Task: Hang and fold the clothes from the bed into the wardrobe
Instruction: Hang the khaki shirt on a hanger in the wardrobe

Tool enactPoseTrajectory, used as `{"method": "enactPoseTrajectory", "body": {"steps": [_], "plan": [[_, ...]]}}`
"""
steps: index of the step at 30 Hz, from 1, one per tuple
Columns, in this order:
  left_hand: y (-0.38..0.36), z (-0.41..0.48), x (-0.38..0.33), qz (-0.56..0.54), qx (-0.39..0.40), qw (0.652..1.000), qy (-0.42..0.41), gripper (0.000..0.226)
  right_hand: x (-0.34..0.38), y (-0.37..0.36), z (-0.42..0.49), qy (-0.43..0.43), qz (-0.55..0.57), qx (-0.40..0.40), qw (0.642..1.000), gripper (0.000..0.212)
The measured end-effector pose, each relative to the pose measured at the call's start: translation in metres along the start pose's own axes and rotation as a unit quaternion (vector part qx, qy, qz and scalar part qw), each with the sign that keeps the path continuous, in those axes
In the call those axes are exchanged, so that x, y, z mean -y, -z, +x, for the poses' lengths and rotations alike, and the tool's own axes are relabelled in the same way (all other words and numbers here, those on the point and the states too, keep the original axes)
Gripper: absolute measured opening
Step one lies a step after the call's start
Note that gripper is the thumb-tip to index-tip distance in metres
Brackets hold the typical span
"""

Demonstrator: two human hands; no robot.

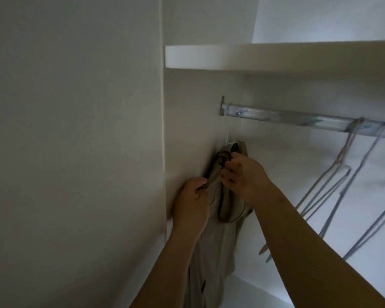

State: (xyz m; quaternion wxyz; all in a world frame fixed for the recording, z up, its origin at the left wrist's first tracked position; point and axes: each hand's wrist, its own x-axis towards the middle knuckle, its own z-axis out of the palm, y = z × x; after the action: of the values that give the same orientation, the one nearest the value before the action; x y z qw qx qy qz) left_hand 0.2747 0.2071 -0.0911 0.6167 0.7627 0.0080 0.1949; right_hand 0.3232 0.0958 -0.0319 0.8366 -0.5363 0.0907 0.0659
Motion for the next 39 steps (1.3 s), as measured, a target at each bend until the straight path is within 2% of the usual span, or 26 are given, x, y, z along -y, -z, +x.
{"method": "enactPoseTrajectory", "body": {"steps": [5, 8, 11, 14, 20, 26, 32, 39], "plan": [[0.001, -0.006, 0.005, -0.048, 0.001, 0.999, 0.025, 0.022, -0.026, 0.012, -0.033, 0.023, 0.004, -0.051, 0.998, 0.023], [0.001, -0.024, 0.013, -0.111, 0.045, 0.991, 0.066, 0.026, -0.047, 0.024, -0.055, 0.038, -0.018, -0.079, 0.996, 0.023], [-0.001, -0.047, 0.026, -0.076, 0.087, 0.987, 0.112, 0.029, -0.076, 0.037, -0.078, 0.037, -0.035, -0.096, 0.994, 0.016], [-0.002, -0.072, 0.038, -0.054, 0.14, 0.974, 0.17, 0.018, -0.107, 0.053, -0.102, 0.009, -0.029, -0.117, 0.993, 0.016], [-0.006, -0.131, 0.046, -0.013, 0.23, 0.946, 0.23, 0.019, -0.149, 0.096, -0.16, -0.035, -0.004, -0.208, 0.978, 0.012], [-0.009, -0.219, 0.055, 0.014, 0.29, 0.915, 0.28, 0.019, -0.197, 0.143, -0.242, -0.064, -0.022, -0.249, 0.966, 0.023], [0.011, -0.34, 0.068, 0.027, 0.325, 0.885, 0.334, 0.017, -0.257, 0.182, -0.351, -0.127, 0.002, -0.29, 0.949, 0.016], [0.048, -0.448, 0.057, 0.046, 0.39, 0.844, 0.365, 0.014, -0.31, 0.191, -0.465, -0.17, 0.032, -0.359, 0.917, 0.011]]}}
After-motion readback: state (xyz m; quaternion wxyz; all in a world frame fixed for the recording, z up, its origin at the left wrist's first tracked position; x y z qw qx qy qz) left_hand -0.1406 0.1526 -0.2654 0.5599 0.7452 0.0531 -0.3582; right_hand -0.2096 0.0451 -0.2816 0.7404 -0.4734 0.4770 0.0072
